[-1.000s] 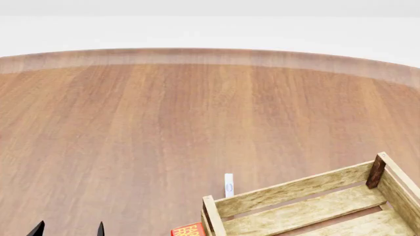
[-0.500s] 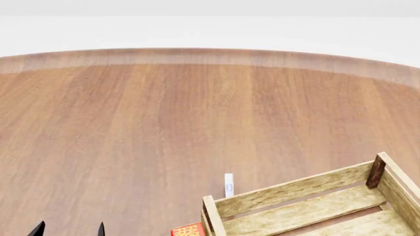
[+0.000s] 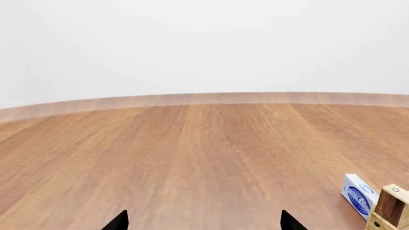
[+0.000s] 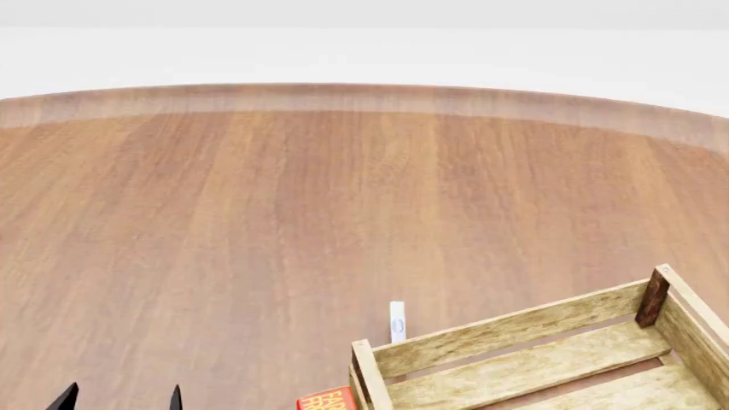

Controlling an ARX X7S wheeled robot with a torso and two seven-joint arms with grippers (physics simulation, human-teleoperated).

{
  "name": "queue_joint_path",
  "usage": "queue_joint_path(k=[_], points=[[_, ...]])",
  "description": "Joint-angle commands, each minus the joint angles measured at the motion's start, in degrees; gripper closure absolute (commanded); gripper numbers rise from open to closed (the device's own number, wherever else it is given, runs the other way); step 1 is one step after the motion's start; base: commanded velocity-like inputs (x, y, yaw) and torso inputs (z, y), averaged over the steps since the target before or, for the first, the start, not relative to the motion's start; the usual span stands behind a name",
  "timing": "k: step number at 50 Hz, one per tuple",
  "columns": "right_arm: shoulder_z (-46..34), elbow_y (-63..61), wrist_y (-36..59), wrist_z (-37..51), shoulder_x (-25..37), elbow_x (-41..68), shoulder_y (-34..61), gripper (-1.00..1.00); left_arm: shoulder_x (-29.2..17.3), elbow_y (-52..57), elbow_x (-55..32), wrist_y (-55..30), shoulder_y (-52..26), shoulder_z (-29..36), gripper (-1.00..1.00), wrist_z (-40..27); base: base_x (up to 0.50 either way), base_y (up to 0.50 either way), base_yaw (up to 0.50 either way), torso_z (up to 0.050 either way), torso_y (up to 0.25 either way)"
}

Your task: Pick up the tomato sauce, and put it in the wooden tray.

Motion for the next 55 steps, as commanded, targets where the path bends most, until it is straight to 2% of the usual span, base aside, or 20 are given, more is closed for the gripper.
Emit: queue_joint_path(k=[1,12,23,55], points=[[0.7,2.8,7.1,-1.5,-1.5,2.2,6.9,1.00,0.0,-0.4,-0.2,0.3,-0.2,0.2,-1.00,0.0,0.00,0.00,0.00,0.000,0.000],[2.0,7.1,12.9,-4.4,-3.0,8.2,14.9,1.00,-0.1,-0.4,-0.4,0.4,-0.1,0.3,-1.00,-0.2,0.00,0.00,0.00,0.000,0.001],[2.0,9.7,16.4,-5.1,-4.4,9.5,19.6,1.00,-0.3,-0.2,-0.4,0.3,-0.1,0.5,-1.00,-0.4,0.00,0.00,0.00,0.000,0.000],[2.0,23.7,20.1,-8.0,-8.6,11.9,30.8,1.00,-0.7,-0.1,-0.7,0.4,-0.2,1.1,-1.00,-0.8,0.00,0.00,0.00,0.000,0.000]])
